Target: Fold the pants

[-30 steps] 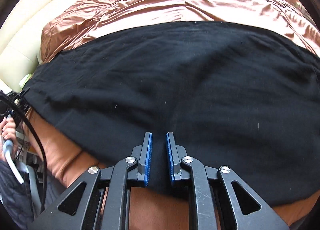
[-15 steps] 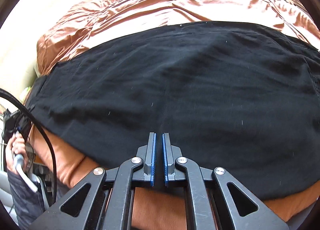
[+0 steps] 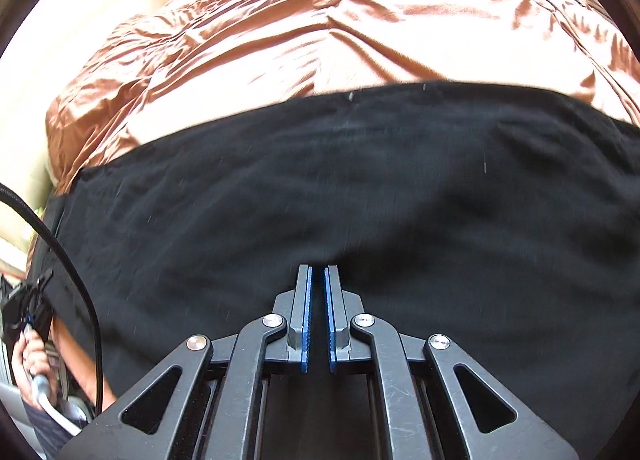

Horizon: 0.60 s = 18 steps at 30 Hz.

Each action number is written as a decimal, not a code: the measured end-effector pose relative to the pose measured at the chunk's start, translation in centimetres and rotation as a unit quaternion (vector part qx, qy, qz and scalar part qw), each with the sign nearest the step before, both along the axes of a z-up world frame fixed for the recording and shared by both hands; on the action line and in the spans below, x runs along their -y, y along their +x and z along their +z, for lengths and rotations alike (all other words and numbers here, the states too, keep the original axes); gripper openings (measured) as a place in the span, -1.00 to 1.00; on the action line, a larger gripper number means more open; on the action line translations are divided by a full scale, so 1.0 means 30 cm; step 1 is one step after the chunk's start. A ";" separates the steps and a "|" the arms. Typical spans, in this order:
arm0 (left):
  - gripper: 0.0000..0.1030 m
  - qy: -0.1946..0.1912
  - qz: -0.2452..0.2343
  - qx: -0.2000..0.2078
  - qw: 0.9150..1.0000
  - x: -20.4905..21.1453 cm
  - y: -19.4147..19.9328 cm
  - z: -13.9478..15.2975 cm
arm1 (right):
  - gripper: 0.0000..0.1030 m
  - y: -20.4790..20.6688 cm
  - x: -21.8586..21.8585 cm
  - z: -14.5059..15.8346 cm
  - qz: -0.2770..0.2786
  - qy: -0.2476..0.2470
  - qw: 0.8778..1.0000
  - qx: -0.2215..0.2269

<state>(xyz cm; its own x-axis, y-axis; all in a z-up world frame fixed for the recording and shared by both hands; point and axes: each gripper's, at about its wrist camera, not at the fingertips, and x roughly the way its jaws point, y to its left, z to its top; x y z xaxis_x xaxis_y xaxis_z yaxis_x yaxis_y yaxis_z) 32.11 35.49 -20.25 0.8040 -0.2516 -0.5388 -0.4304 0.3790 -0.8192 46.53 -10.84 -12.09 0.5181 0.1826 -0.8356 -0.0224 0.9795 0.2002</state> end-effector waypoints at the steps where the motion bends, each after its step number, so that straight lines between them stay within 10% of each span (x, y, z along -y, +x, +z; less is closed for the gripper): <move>1: -0.89 0.000 0.001 -0.003 1.000 -0.001 0.006 -0.006 | -0.94 0.020 0.000 0.001 -0.003 -0.001 1.000 0.000; 18: -0.88 0.003 0.012 -0.011 1.000 0.001 0.032 -0.025 | -0.94 0.280 -0.004 -0.021 -0.023 -0.015 0.999 0.017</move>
